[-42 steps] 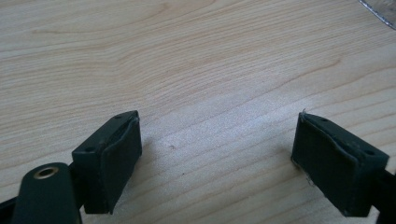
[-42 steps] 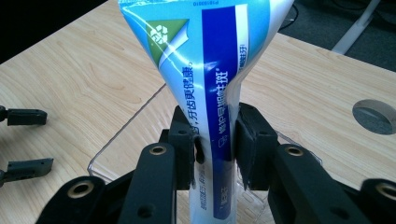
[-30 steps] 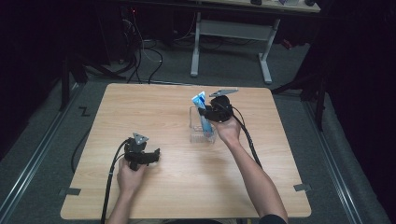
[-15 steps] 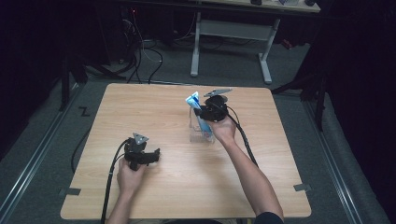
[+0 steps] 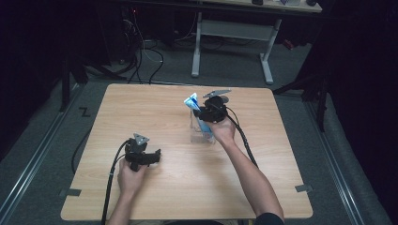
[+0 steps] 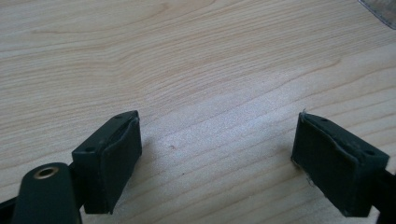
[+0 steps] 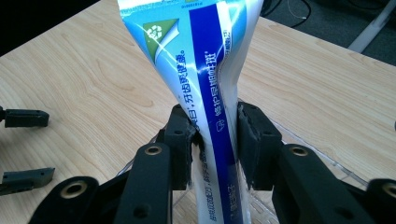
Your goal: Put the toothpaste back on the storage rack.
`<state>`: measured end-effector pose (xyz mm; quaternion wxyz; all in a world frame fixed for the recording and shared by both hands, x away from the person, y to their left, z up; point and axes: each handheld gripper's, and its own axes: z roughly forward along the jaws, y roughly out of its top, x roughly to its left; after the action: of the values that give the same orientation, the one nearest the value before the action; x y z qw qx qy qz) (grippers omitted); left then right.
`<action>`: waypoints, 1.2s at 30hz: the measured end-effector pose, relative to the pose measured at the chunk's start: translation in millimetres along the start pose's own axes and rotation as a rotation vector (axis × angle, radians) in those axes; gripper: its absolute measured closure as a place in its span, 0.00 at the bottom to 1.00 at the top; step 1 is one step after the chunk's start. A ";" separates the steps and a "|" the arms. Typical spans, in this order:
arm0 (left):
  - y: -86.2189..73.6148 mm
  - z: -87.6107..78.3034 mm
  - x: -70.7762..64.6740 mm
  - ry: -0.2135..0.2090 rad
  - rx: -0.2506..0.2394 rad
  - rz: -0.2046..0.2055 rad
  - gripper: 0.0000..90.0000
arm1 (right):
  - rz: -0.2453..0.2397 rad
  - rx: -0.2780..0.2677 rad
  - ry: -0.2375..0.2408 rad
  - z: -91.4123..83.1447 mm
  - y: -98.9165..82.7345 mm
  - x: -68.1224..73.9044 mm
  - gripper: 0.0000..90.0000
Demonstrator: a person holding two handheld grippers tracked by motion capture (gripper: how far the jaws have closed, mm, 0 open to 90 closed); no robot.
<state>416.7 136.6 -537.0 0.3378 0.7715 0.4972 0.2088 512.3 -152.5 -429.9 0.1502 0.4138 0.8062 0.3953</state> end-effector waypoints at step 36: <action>0.0 0.0 0.0 0.000 0.000 0.000 0.18 | 0.016 -0.040 -0.039 -12.3 -2.6 1.7 0.52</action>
<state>416.7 136.6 -536.9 0.3377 0.7715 0.4971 0.2087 502.8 -158.3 -423.7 0.1711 0.4249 0.7918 0.4041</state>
